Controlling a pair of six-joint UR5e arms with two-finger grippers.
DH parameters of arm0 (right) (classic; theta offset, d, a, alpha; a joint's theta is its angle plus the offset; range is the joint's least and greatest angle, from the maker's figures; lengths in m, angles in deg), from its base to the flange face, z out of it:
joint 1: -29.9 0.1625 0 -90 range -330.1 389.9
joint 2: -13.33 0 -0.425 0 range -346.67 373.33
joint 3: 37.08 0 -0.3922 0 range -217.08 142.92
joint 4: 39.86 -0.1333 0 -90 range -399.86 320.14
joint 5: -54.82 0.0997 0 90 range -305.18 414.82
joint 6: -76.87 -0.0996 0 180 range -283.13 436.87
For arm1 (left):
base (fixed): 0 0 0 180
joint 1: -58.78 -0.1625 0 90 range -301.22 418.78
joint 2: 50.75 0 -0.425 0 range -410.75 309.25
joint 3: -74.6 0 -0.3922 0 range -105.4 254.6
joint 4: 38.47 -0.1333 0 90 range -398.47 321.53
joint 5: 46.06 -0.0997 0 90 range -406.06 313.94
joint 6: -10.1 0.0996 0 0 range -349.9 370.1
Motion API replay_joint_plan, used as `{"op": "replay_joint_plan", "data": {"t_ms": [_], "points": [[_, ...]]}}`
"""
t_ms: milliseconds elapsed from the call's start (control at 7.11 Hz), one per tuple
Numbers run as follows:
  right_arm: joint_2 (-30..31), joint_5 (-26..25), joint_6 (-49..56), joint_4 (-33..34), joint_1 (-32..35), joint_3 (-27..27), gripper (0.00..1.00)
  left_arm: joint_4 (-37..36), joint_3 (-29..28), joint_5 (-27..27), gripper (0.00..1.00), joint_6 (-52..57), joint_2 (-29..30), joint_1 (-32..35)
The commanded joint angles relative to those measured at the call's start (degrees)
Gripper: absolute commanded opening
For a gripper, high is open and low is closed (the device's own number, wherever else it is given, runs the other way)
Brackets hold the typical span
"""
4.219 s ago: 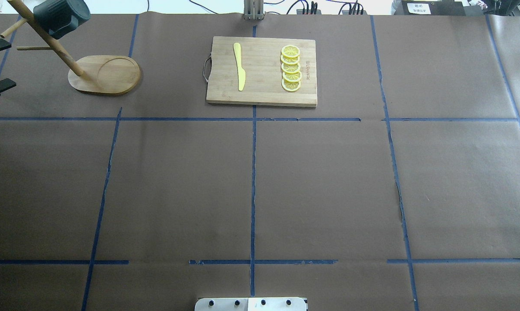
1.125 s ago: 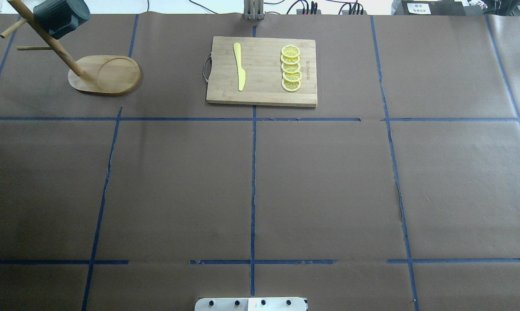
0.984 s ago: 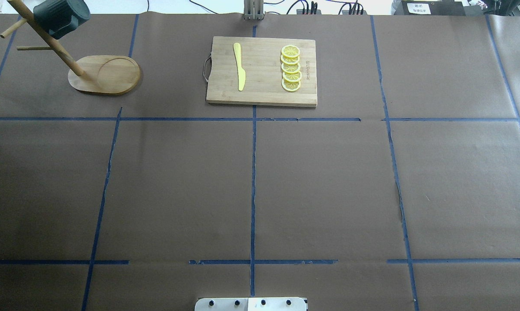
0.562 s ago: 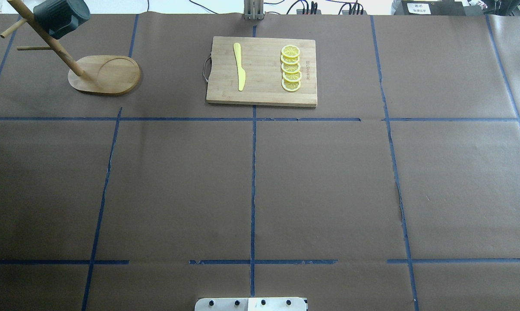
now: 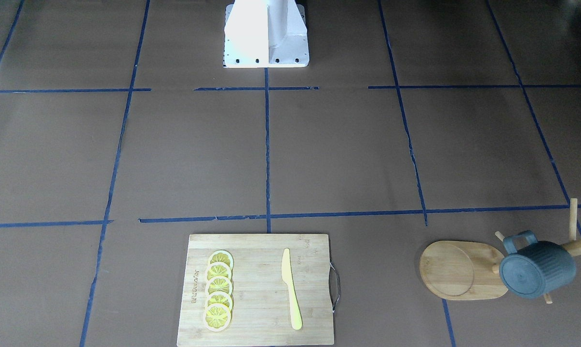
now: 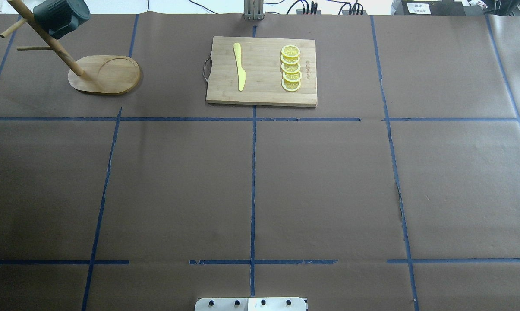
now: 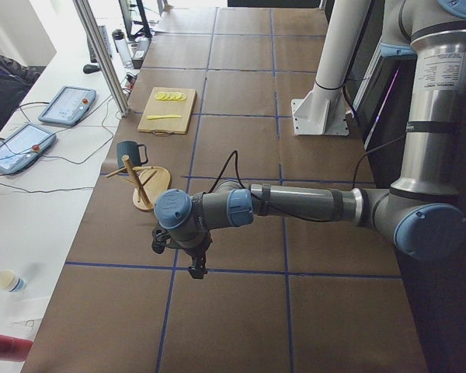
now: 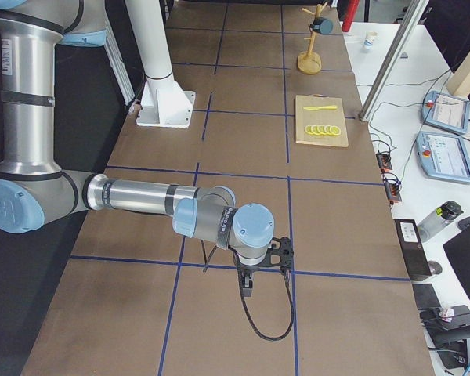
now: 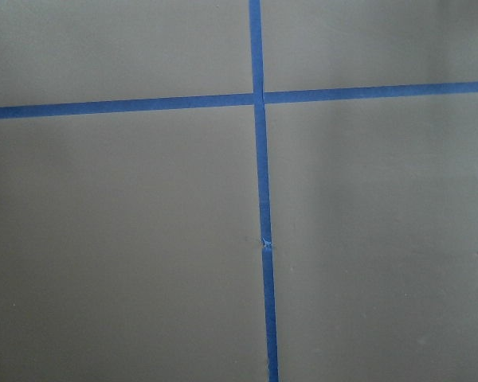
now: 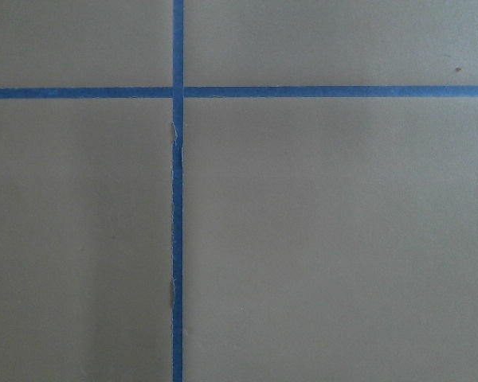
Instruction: Hang cup on storage rack
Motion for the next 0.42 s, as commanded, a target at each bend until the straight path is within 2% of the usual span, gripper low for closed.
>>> {"op": "replay_joint_plan", "data": {"t_ms": [0,281], "points": [[-0.1,0.0,0.0,0.0,0.0,0.0,1.0,0.0,-0.1,0.0,1.0,-0.1,0.0,0.0],[0.0,0.0,0.0,0.0,0.0,0.0,1.0,0.0,-0.4,0.0,1.0,-0.1,0.0,0.0]]}}
